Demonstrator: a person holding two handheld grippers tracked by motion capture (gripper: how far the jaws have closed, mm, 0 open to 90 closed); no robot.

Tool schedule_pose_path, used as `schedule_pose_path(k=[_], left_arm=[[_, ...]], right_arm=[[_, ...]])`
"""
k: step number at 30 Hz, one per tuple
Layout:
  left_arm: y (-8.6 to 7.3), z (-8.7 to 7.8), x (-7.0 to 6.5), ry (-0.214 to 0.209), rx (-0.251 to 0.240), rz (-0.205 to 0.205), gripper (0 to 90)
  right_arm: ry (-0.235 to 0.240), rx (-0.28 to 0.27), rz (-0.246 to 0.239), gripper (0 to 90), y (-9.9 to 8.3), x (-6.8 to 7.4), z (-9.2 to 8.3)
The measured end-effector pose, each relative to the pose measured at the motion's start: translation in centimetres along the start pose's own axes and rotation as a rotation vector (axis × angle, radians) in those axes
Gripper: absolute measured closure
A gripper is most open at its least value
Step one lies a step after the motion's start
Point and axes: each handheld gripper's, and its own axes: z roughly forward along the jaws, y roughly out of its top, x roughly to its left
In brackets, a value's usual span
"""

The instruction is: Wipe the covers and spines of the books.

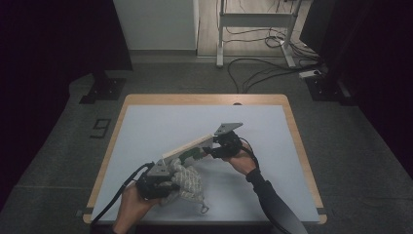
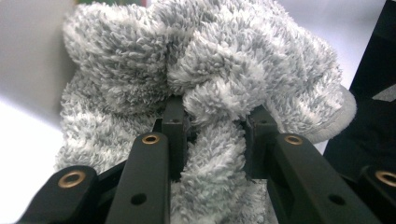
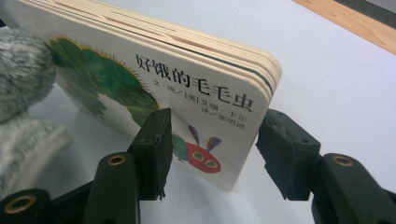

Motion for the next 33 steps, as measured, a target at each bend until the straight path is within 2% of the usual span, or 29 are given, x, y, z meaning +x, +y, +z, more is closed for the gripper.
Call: schedule_pose_path(k=[7, 12, 14, 17, 20, 26, 33], left_arm=[[-1.7, -1.9, 0.7, 0.035, -0.004, -0.029, 67.3], [-3.1, -3.1, 1.4, 0.066, -0.013, -0.067, 67.0], [-3.6, -3.6, 1.8, 0.095, -0.012, -0.084, 66.9], [-4.3, -4.5, 2.7, 0.107, -0.026, -0.115, 66.8], [-4.6, -5.1, 3.4, 0.126, -0.030, -0.129, 66.8], [-4.5, -5.3, 4.5, 0.139, -0.028, -0.139, 66.5], [-4.6, -3.9, 5.9, 0.119, -0.025, -0.144, 66.5]], right_arm=[[0.000, -0.003, 0.003, 44.1, 0.0, 0.0, 0.0], [0.003, -0.005, 0.006, 44.1, -0.1, 0.0, -0.1], [0.004, -0.005, 0.007, 44.2, -0.1, 0.0, -0.1], [0.005, -0.005, 0.009, 44.2, -0.1, 0.0, -0.1], [0.004, -0.006, 0.008, 44.2, -0.1, 0.0, -0.1], [0.003, -0.001, 0.003, 44.2, -0.1, 0.1, -0.1], [0.001, -0.001, 0.002, 44.2, -0.1, 0.1, -0.1]])
